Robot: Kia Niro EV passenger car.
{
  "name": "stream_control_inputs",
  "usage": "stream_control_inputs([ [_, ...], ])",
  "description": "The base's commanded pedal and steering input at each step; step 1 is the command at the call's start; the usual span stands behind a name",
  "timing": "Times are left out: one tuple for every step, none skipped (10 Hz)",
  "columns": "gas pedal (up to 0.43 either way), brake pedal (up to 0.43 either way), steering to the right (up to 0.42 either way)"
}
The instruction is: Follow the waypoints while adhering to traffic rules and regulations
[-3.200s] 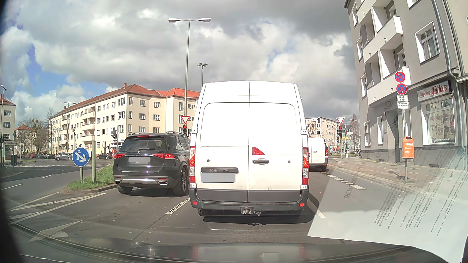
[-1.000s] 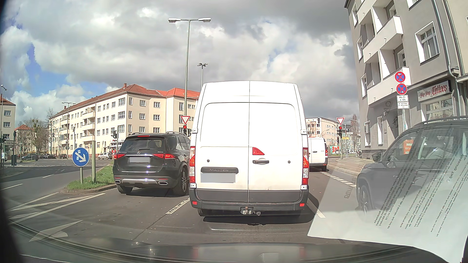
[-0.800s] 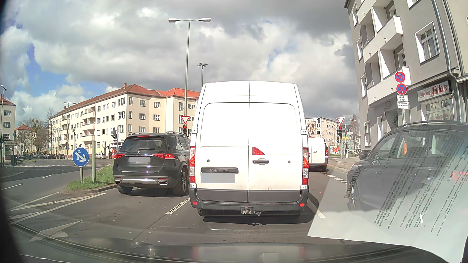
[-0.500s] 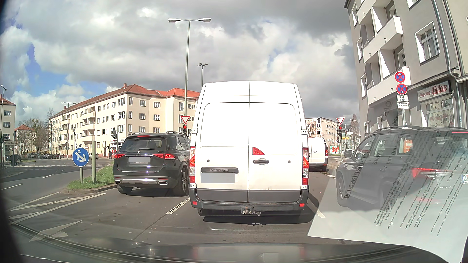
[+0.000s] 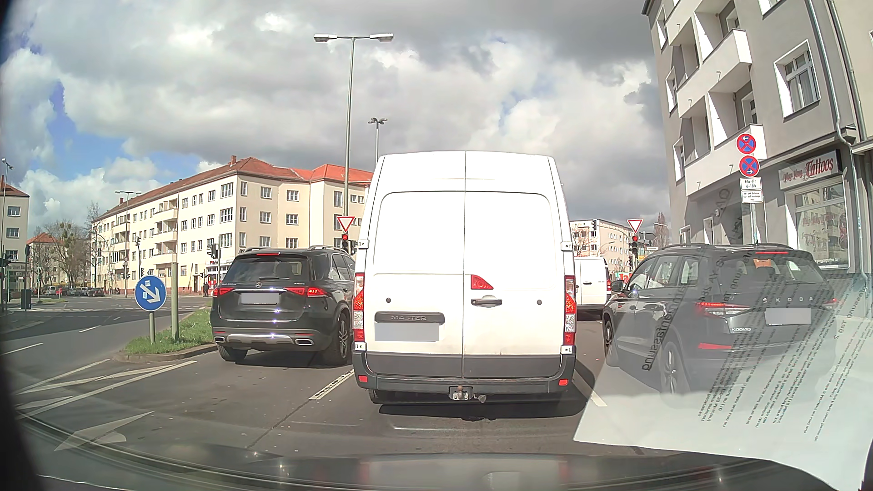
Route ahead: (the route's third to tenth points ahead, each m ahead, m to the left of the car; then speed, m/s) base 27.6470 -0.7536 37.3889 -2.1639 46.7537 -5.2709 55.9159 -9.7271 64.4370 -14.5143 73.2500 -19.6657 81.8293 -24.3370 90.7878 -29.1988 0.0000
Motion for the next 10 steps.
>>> stream_control_inputs([
  [0.0,0.396,-0.017],
  [0.0,0.39,-0.018],
  [0.0,0.396,-0.018],
  [0.0,0.39,-0.018],
  [0.0,0.39,-0.018],
  [0.0,0.39,-0.018],
  [0.0,0.39,-0.018],
  [0.0,0.39,-0.018],
  [0.0,0.39,-0.018],
  [0.0,0.396,-0.015],
])
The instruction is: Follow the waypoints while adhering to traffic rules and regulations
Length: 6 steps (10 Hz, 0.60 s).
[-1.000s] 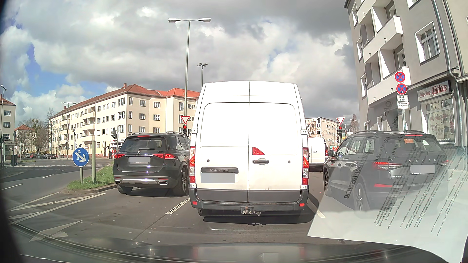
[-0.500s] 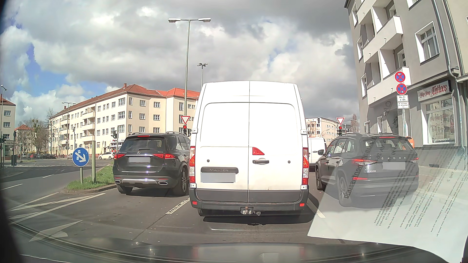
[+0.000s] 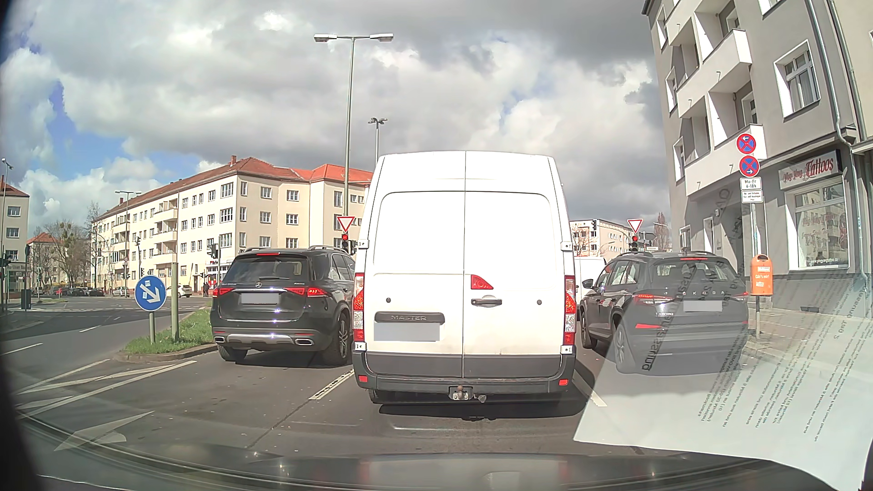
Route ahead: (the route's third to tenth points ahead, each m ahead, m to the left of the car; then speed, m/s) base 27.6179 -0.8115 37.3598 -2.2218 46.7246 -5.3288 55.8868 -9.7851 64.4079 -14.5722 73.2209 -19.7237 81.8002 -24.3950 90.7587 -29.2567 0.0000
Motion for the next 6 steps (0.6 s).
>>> stream_control_inputs([
  [0.0,0.39,-0.013],
  [0.0,0.39,-0.012],
  [0.0,0.39,-0.012],
  [0.0,0.396,-0.012],
  [0.0,0.39,-0.01],
  [0.0,0.39,-0.008],
])
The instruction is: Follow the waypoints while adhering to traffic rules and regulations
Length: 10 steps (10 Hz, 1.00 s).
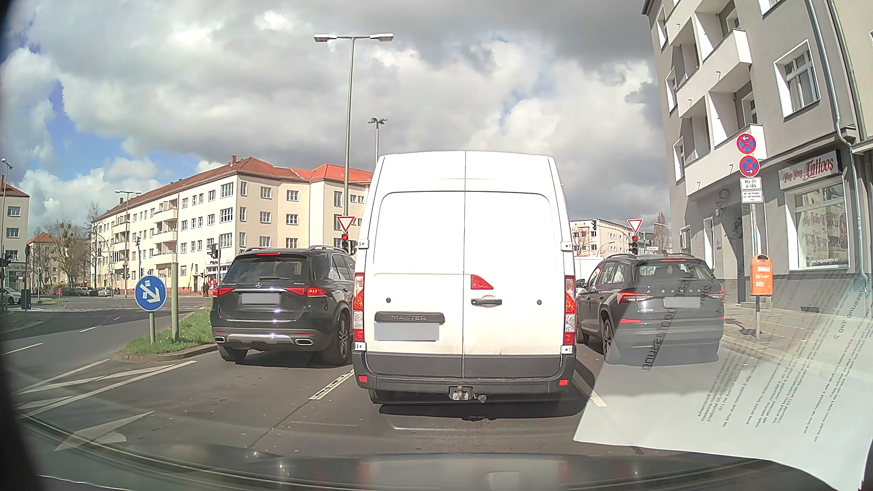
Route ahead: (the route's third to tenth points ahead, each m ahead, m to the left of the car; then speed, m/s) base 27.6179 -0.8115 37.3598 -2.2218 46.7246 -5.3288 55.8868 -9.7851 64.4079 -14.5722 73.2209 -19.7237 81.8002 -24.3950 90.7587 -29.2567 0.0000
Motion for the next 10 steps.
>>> stream_control_inputs([
  [0.0,0.39,-0.008],
  [0.0,0.39,-0.009],
  [0.0,0.39,-0.008],
  [0.0,0.39,-0.009],
  [0.0,0.39,-0.009],
  [0.0,0.39,-0.009],
  [0.0,0.39,-0.009],
  [0.0,0.396,-0.009],
  [0.0,0.39,-0.009],
  [0.0,0.39,-0.01],
])
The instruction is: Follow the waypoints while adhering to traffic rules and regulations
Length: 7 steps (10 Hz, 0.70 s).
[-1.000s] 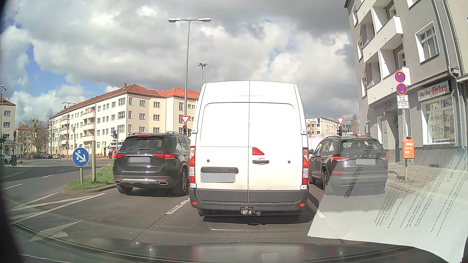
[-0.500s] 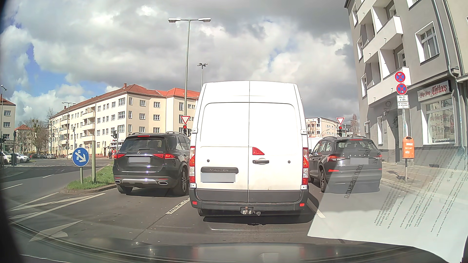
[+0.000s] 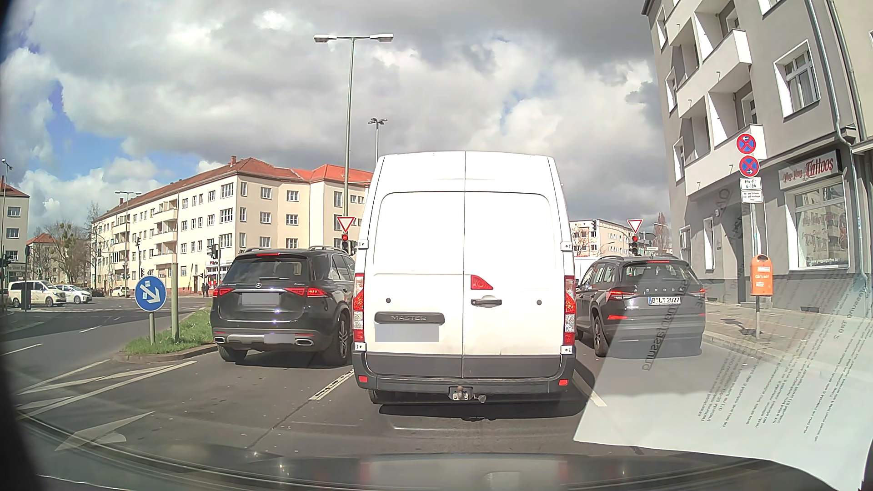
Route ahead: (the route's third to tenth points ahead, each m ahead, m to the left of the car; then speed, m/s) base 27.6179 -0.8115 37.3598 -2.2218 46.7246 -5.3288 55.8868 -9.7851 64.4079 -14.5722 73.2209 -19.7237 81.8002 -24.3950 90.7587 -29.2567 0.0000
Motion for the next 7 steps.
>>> stream_control_inputs([
  [0.0,0.39,-0.01],
  [0.0,0.39,-0.009],
  [0.0,0.39,-0.009],
  [0.0,0.396,-0.009],
  [0.0,0.39,-0.009],
  [0.0,0.39,-0.009],
  [0.0,0.396,-0.009],
])
